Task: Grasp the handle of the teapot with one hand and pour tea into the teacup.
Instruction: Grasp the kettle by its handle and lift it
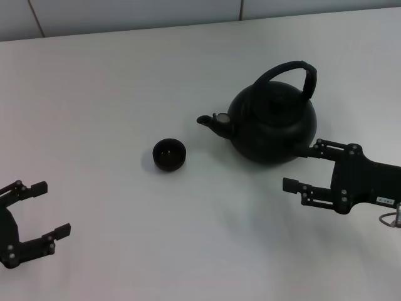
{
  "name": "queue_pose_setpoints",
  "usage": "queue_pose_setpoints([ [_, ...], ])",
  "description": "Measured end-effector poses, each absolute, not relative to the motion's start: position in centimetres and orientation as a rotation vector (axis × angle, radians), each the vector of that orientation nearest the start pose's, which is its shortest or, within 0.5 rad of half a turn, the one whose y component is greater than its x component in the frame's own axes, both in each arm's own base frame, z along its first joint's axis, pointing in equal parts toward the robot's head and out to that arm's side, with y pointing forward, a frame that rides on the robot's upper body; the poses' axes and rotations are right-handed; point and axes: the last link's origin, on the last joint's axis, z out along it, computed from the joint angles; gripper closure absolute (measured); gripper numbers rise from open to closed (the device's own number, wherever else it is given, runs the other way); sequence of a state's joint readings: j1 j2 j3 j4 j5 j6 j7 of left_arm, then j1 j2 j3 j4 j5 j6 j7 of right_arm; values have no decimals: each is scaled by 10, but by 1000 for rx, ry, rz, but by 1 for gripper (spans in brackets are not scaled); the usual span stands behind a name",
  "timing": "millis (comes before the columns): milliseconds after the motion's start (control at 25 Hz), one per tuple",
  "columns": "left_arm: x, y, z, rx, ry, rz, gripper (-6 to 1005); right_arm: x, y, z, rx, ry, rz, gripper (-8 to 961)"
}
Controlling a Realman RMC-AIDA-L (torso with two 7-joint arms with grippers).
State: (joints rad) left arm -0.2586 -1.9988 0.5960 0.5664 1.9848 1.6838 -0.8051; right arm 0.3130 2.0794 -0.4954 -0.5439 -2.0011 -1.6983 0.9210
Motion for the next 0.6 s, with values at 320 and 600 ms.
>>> queue_pose_setpoints([
  [320, -347, 239, 26, -2624, -238, -601, 166, 327, 243, 1, -2536, 421, 817, 245],
  [600, -346, 238, 23, -2613, -249, -615, 166, 337, 228, -2, -2111, 423, 965, 245],
])
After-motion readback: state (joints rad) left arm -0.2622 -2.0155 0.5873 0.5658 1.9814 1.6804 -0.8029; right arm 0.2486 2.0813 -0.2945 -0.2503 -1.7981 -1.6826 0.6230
